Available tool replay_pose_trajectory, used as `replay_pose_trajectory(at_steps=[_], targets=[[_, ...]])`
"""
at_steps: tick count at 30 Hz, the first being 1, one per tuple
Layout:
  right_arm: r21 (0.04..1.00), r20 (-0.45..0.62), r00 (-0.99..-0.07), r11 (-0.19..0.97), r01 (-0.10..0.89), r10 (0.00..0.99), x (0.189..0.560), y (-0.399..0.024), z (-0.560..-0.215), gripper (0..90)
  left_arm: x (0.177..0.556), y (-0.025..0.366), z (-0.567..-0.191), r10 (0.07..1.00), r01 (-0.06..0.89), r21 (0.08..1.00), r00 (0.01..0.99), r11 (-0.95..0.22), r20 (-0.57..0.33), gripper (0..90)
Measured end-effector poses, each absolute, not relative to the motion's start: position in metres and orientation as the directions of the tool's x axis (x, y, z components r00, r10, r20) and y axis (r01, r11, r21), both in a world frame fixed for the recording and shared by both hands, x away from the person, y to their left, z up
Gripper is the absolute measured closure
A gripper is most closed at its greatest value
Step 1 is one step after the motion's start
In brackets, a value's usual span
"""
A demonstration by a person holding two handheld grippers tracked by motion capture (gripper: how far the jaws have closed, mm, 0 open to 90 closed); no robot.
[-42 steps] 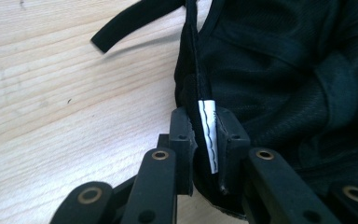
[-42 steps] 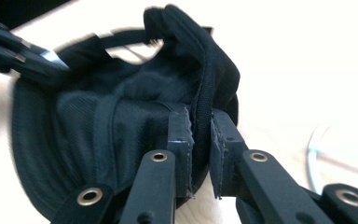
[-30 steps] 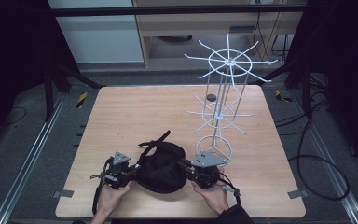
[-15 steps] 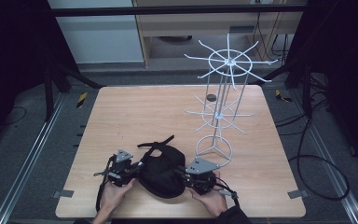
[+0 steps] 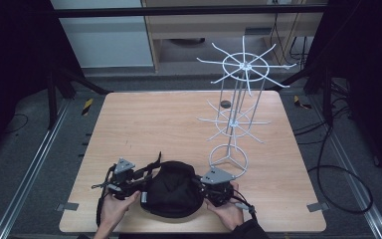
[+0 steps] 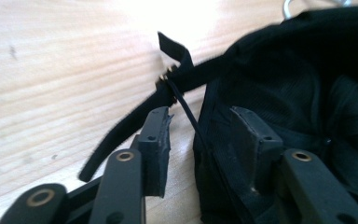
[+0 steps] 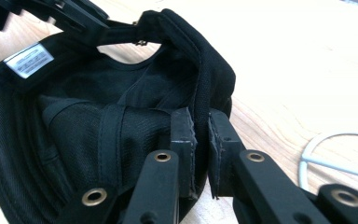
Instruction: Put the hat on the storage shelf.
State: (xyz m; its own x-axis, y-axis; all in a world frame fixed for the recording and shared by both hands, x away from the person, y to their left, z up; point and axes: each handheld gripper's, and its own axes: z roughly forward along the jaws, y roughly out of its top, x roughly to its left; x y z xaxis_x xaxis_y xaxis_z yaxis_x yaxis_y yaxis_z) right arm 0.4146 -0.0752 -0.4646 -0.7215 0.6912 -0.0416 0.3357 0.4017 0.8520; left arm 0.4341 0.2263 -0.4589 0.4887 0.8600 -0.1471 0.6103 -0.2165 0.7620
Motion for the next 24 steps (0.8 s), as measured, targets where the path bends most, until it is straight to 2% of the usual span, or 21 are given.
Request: replay_pose_trajectory(at_steps=[5,10,16,24], targets=[[0.853,-0.042,-0.716,0.398,0.337,0.697,0.415,-0.076,-0.464,82.6,0.425,0.225,-0.442,0.849,0.554,0.806,0.512,-0.210,-0.131,52.3],[0.853,-0.040,-0.716,0.397,0.339,0.697,0.415,-0.075,-0.463,82.5,0.430,0.213,-0.434,0.826,0.495,0.833,0.557,-0.247,-0.086,42.8],[0.857,-0.055,-0.720,0.403,0.321,0.692,0.417,-0.074,-0.458,82.5,0.444,0.192,-0.431,0.784,0.453,0.828,0.620,-0.331,-0.025,36.0],[0.858,-0.064,-0.726,0.409,0.310,0.685,0.418,-0.072,-0.455,82.5,0.456,0.171,-0.430,0.745,0.427,0.807,0.666,-0.409,0.025,33.2]])
